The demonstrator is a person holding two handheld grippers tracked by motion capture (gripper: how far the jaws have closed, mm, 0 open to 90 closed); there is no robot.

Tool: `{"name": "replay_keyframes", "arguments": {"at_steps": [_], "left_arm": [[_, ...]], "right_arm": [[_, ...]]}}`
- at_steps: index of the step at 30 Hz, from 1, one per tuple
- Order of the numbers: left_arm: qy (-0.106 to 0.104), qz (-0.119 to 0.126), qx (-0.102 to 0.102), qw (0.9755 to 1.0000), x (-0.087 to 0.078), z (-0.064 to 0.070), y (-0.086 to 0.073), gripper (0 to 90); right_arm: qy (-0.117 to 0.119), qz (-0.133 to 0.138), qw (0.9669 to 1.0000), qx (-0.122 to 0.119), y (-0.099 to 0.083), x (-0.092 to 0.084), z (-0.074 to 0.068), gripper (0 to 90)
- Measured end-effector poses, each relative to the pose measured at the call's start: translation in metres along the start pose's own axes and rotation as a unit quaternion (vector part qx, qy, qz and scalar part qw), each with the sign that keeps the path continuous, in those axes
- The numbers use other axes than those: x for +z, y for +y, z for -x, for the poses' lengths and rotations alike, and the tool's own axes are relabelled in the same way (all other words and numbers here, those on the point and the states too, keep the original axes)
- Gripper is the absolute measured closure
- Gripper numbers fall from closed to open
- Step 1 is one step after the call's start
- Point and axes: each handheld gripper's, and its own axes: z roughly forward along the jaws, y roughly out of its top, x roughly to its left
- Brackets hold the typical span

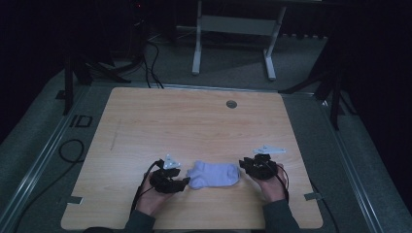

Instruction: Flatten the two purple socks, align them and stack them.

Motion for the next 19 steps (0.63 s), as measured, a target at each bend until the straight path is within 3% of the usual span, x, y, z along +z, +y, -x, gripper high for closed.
{"name": "replay_keyframes", "arguments": {"at_steps": [4, 13, 19], "left_arm": [[0.010, 0.007, -0.013, 0.9998, -0.003, -0.011, 0.000, 45.9], [0.059, 0.019, -0.033, 0.9975, -0.008, -0.036, -0.004, 46.5], [0.114, 0.028, -0.040, 0.9923, -0.008, -0.053, -0.005, 47.7]], "right_arm": [[-0.003, 0.005, 1.0000, 0.004, -0.002, -0.001, 0.005, 68.0], [-0.024, 0.006, 0.9996, 0.014, -0.009, -0.003, 0.019, 66.9], [-0.068, 0.010, 0.9976, 0.011, -0.018, -0.006, 0.037, 66.1]]}}
